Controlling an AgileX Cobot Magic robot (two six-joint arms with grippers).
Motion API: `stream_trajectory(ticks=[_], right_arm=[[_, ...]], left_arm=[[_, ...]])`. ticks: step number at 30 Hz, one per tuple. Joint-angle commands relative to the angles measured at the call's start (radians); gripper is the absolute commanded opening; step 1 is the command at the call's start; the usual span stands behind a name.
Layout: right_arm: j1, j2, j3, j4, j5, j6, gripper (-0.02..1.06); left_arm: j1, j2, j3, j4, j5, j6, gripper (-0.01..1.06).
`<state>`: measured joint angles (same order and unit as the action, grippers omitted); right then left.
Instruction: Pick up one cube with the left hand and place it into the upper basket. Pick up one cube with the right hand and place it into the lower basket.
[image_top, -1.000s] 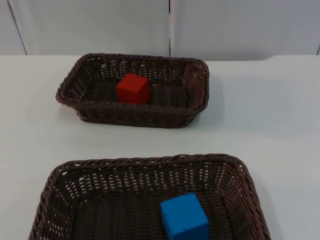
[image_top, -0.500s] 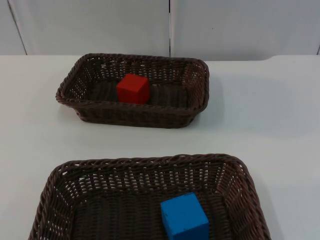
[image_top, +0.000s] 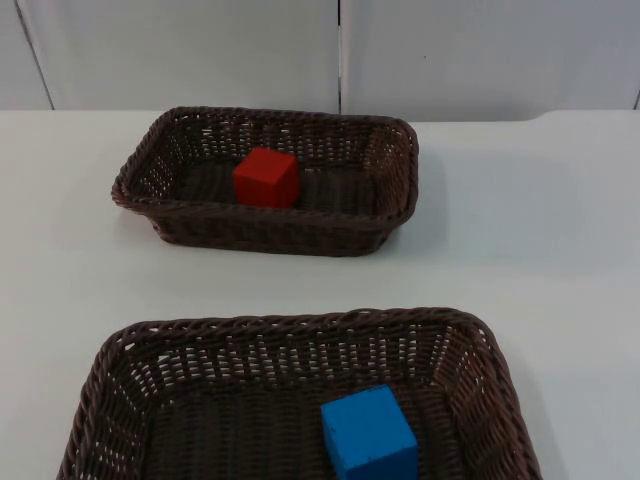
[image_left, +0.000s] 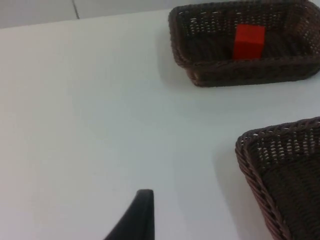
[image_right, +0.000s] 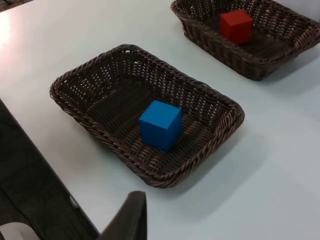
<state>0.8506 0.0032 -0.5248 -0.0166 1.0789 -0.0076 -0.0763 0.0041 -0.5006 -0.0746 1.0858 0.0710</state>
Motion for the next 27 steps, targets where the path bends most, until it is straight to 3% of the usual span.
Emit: stream_trajectory(ticks=[1,8,19,27], right_arm=[[-0.003,-0.003,0.008,0.0,-0.002,0.0,1.05],[-0.003,-0.003,0.008,0.0,-0.002,0.0,1.05],[-0.015,-0.003,0.008,0.0,-0.002,0.0,1.05],[-0.187,-0.003,0.008,0.0,-0.002,0.0,1.05]], left_arm=[[0.025,-0.004,0.004,-0.002,-0.009,-0.005,1.0],[0.104,-0.004,0.004,0.0,-0.009,-0.005,1.0],[0.125,-0.004,0.004,0.011,-0.009,-0.005,1.0],[0.125,-0.004,0.004,0.011,-0.009,-0.005,1.0]])
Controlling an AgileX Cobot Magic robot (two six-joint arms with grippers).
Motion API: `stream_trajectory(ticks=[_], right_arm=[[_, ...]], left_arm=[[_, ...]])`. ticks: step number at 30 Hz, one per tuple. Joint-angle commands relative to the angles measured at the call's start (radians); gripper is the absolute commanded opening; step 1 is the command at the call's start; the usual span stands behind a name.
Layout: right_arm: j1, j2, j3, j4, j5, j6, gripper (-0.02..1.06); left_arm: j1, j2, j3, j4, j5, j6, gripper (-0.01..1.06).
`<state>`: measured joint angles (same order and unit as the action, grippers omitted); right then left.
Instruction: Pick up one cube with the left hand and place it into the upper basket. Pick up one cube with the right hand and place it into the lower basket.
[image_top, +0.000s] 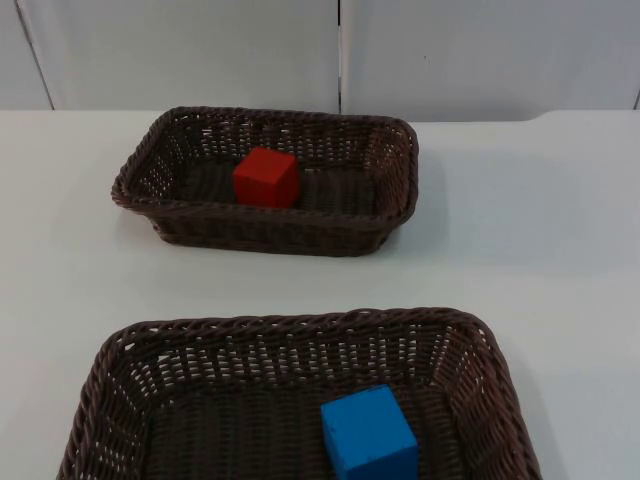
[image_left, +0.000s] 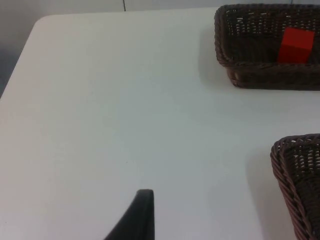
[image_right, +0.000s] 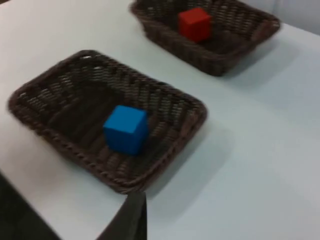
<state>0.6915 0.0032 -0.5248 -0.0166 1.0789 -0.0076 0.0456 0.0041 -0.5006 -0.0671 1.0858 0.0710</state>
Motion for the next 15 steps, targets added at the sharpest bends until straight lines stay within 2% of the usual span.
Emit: stream_trajectory(ticks=[1,7,15], right_arm=[[-0.052,-0.003,0.008,0.0,-0.002,0.0,1.05],[-0.161,-0.003,0.008,0.0,-0.002,0.0,1.05],[-0.247,-0.003,0.008,0.0,-0.002,0.0,1.05]], left_arm=[[0.003,-0.004,0.004,0.004,-0.009,-0.005,1.0],[0.003,-0.004,0.004,0.006,-0.009,-0.005,1.0],[0.003,-0.004,0.004,0.006,-0.009,-0.005,1.0]])
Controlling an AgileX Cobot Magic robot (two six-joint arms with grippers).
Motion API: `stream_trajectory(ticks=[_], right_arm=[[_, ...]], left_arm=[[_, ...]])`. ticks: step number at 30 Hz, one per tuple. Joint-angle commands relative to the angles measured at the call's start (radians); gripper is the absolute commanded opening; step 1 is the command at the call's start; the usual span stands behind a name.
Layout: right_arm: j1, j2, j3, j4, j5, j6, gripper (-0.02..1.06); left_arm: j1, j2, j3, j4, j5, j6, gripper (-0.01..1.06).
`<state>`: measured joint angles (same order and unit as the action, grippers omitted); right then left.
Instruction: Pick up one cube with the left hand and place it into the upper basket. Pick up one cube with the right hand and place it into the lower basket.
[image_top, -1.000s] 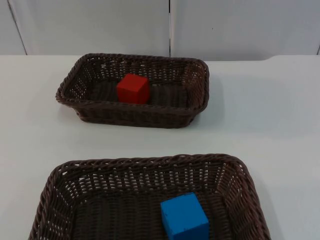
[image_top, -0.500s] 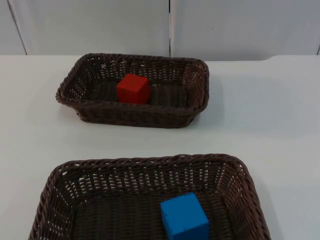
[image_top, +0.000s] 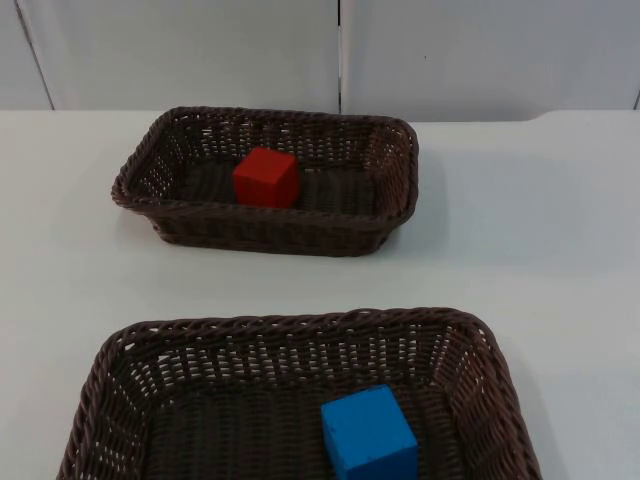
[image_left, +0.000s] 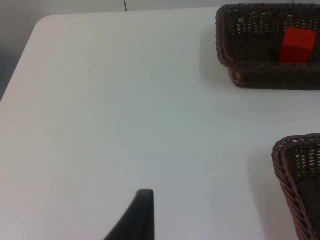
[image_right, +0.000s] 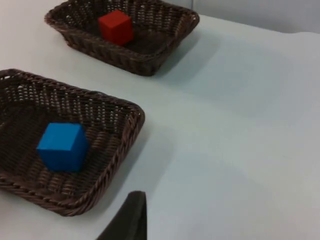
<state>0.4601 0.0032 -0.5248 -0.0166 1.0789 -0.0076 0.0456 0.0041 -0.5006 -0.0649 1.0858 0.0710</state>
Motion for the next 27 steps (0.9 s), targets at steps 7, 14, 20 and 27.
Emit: stream_trajectory(ticks=[7,14,20,27], right_arm=[[-0.107,-0.003,0.008,0.0,-0.002,0.0,1.05],[-0.237,-0.003,0.008,0.0,-0.002,0.0,1.05],[-0.314,-0.003,0.008,0.0,-0.002,0.0,1.05],[-0.427,-0.003,0.008,0.0,-0.002,0.0,1.05]], left_arm=[[0.003,-0.004,0.004,0.004,-0.009,-0.005,1.0],[0.003,-0.004,0.004,0.004,-0.009,-0.005,1.0],[0.003,-0.004,0.004,0.004,-0.009,-0.005,1.0],[0.003,-0.004,0.004,0.006,-0.009,-0.005,1.0]])
